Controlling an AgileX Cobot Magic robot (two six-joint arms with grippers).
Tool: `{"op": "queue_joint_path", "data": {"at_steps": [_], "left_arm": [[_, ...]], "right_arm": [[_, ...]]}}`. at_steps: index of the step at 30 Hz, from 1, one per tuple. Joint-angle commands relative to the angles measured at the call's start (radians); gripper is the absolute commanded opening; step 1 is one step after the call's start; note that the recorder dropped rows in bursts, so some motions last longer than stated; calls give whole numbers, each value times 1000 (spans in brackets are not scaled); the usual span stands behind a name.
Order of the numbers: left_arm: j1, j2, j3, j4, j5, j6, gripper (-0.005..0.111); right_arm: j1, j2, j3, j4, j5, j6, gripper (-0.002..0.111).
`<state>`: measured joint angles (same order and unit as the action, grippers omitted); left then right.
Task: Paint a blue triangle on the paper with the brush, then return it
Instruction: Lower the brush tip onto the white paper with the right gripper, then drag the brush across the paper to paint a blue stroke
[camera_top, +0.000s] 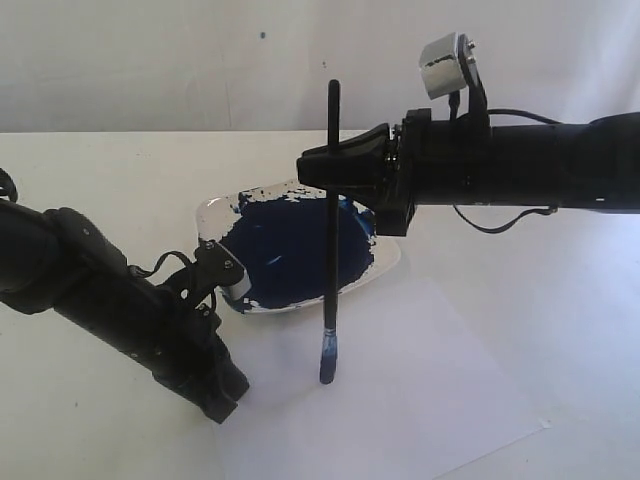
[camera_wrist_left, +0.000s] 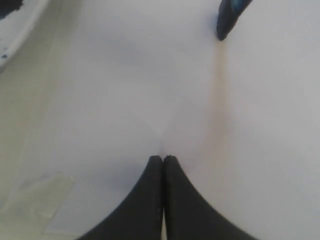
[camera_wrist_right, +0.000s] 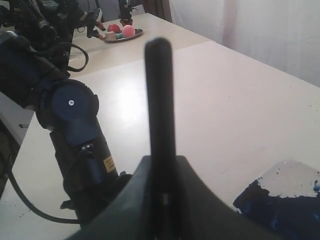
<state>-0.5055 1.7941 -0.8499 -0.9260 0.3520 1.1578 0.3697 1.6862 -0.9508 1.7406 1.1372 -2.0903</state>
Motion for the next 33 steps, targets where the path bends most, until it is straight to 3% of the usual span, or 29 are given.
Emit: {"op": "queue_joint_path", "data": {"at_steps": [1,20,33], "left_arm": [[-6,9,1,-8,17,1,0],[-6,9,1,-8,19,1,0],[-6,9,1,-8,20,1,0]], "right_arm": [[2,1,-5,4,-6,-15,0],[-12,1,-5,4,-56,-15,0],[-12,-90,-5,4,-284,-12,0]]}}
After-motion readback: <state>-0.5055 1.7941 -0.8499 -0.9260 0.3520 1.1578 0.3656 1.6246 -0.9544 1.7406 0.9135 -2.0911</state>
